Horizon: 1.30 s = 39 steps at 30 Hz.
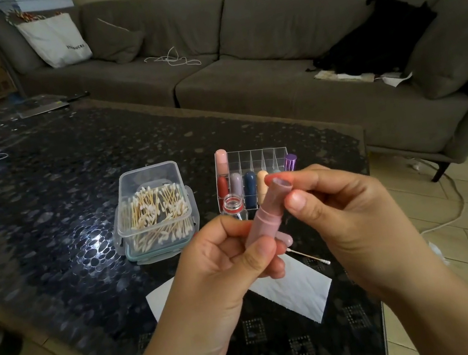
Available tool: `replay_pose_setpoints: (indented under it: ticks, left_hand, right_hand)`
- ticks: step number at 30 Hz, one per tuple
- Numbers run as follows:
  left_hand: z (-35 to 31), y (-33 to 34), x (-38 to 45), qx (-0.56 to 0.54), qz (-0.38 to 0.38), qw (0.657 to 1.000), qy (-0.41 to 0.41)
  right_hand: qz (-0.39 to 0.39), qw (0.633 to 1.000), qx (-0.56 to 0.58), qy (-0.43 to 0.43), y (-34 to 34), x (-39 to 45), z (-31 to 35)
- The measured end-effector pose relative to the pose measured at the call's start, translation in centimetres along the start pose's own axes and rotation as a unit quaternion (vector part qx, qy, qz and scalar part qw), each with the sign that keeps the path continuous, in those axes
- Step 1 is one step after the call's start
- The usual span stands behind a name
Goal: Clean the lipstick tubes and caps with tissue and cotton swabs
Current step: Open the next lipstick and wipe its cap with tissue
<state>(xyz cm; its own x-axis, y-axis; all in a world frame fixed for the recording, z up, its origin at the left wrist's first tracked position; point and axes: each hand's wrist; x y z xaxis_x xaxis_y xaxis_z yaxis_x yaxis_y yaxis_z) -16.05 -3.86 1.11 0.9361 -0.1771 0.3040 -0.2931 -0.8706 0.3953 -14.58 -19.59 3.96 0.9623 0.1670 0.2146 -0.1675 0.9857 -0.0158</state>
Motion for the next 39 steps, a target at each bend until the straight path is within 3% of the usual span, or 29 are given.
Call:
replay_pose_setpoints:
  ticks: [11, 30, 36, 39]
  left_hand:
    - [0.1, 0.0, -0.1, 0.027, 0.043, 0.999, -0.011]
    - [0.2, -1.2, 0.3, -0.118, 0.126, 0.976, -0.131]
    - [0.4, -0.9, 0.4, -0.137, 0.068, 0.972, -0.177]
    - [0.7, -1.0, 0.4, -0.109, 0.07, 0.982, -0.135]
  right_hand:
    - [-0.029, 0.999, -0.044, -0.012, 0.2, -0.3, 0.3]
    - [-0.022, 0.999, 0.024, 0.025, 0.6, -0.6, 0.1]
    - [-0.027, 0.999, 0.026, 0.02, 0.4, -0.5, 0.4]
    - [-0.043, 0.998, -0.034, 0.001, 0.3, -0.5, 0.1]
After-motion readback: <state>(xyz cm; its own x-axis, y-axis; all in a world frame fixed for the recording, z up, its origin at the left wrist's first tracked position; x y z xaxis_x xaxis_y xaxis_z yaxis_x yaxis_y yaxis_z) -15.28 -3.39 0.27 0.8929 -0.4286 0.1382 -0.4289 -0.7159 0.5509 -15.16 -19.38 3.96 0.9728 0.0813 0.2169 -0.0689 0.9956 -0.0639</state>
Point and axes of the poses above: each hand's wrist, its own x-axis towards the middle knuckle, its own y-axis out of the palm, z = x × y, and after that the axes turned 10 degrees about y, right-handed
